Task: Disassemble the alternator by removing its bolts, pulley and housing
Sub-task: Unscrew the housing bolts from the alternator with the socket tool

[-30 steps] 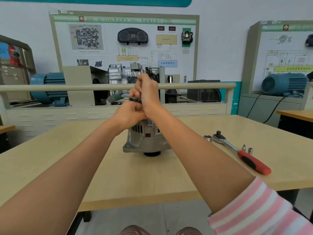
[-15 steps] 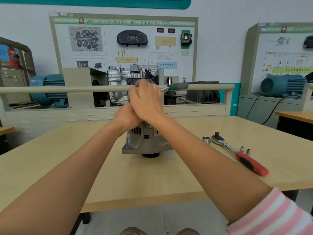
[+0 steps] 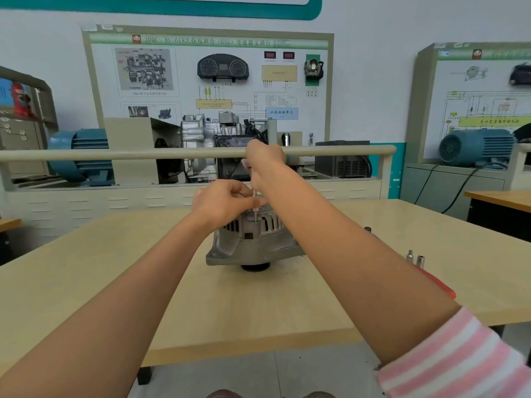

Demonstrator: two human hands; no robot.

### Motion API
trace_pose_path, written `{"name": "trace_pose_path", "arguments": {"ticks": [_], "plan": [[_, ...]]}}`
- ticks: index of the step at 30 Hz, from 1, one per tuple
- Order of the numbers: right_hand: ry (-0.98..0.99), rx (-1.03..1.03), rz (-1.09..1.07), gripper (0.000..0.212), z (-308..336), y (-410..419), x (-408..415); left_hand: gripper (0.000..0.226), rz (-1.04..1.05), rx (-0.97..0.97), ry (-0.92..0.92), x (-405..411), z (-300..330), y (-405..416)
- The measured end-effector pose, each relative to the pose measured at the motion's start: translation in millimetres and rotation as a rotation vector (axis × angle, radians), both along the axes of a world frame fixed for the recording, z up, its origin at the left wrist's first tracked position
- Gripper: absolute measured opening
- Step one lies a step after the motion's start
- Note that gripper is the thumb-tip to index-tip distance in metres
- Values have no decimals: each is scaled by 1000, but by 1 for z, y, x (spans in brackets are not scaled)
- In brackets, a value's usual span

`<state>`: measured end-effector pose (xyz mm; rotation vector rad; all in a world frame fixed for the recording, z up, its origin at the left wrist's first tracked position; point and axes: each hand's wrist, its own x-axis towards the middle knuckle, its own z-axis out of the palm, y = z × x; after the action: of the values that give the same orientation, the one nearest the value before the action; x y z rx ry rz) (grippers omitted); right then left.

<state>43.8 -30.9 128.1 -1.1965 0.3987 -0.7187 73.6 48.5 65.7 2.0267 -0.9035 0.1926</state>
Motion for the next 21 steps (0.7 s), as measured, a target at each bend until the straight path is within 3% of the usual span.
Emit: {"name": "trace_pose_path", "arguments": {"ticks": [6, 10, 14, 17, 20, 21], "plan": [[90, -74, 414, 16, -2, -16, 1, 17, -141, 41, 122, 3, 6, 6], [53, 51, 694, 16, -8, -33, 5, 18, -151, 71, 154, 2, 12, 7], [29, 42, 767, 21, -10, -36, 4, 6, -164, 49, 183, 3, 13, 7], [7, 40, 609, 21, -11, -28, 4, 10, -103, 21, 162, 4, 10, 4], [-37, -94, 90, 16, -18, -5, 9, 12, -12, 46, 90, 3, 8, 0], [-61, -122, -80, 25, -20, 2, 11, 15, 13, 64, 62, 2, 7, 0]]}}
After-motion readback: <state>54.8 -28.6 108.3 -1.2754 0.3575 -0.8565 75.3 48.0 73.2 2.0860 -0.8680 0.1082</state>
